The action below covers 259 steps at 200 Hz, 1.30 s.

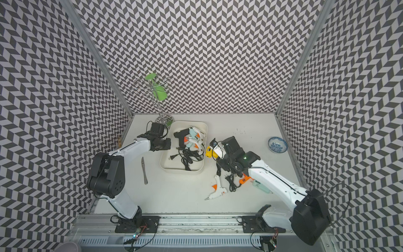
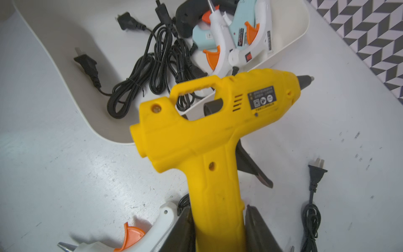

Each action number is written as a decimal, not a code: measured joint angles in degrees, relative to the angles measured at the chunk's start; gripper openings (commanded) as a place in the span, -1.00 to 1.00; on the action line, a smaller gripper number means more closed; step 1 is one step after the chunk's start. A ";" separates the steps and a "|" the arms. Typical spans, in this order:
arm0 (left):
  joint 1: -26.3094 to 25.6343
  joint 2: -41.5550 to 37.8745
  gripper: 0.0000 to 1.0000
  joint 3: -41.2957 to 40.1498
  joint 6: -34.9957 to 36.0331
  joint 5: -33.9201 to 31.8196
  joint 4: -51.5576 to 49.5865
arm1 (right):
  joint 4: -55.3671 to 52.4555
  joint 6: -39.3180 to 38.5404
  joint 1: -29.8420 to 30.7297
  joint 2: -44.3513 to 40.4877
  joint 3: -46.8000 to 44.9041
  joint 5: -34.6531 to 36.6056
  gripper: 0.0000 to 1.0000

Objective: Put the hot melt glue gun into the storage box
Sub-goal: Pick up the hot melt adhesive gun from the center of the board, then place the hot melt adhesive gun at the center of the board.

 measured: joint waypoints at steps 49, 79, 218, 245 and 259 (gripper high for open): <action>-2.14 -0.04 -0.63 -2.29 -2.62 3.17 1.68 | -0.66 2.84 0.00 0.00 5.07 1.44 -0.74; -3.06 -0.04 -0.62 -3.50 -3.85 5.40 1.92 | 0.15 3.02 0.00 0.02 6.97 2.56 -0.72; -3.26 -1.25 -0.61 -5.27 -4.39 6.10 2.62 | -6.67 4.94 -6.84 11.32 9.55 20.22 -0.74; -3.26 -1.25 -0.61 -5.27 -4.46 6.10 2.62 | -2.29 5.64 -6.88 14.58 8.09 17.90 -0.72; -3.26 -1.25 -0.61 -5.27 -4.46 6.10 2.62 | -0.07 6.34 -6.86 17.22 7.69 16.55 -0.72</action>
